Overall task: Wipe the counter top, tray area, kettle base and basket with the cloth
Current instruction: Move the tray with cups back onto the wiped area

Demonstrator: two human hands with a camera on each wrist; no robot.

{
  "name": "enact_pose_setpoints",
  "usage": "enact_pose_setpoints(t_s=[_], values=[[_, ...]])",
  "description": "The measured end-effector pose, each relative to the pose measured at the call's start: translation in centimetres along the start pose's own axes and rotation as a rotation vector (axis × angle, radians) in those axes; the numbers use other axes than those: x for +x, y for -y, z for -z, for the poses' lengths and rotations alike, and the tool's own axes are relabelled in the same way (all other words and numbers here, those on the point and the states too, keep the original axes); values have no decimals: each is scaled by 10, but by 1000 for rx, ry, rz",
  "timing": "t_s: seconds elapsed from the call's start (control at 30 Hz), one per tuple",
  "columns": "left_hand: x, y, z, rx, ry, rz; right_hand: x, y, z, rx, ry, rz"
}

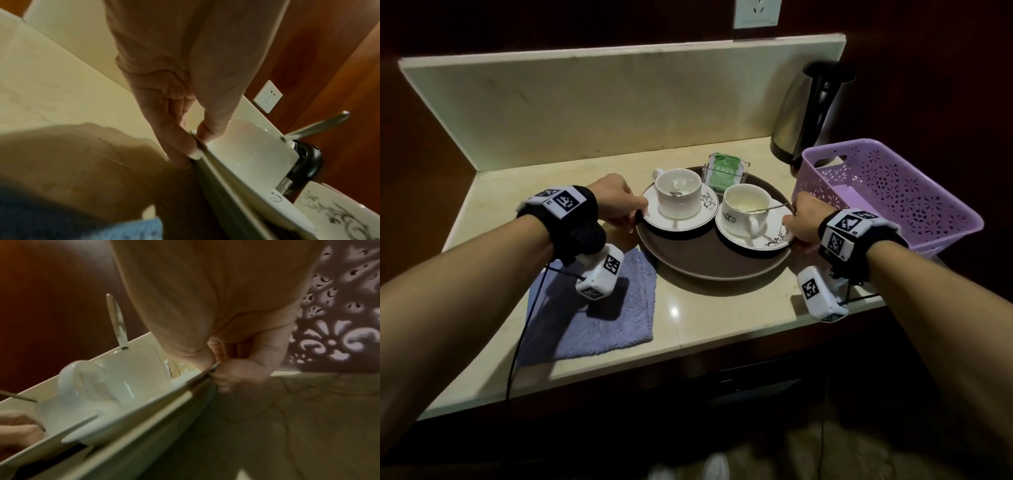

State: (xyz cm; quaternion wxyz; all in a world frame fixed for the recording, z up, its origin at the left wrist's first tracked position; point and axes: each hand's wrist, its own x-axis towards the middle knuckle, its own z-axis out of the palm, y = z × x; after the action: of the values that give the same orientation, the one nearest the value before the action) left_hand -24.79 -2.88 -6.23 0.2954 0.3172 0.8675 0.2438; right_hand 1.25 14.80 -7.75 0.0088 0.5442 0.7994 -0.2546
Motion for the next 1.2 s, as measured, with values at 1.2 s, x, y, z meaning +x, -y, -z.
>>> enact_pose_setpoints(t_s=[1.2], values=[[-126,157,68,-158,-159,442,-27,156,-88,-233,268,442]])
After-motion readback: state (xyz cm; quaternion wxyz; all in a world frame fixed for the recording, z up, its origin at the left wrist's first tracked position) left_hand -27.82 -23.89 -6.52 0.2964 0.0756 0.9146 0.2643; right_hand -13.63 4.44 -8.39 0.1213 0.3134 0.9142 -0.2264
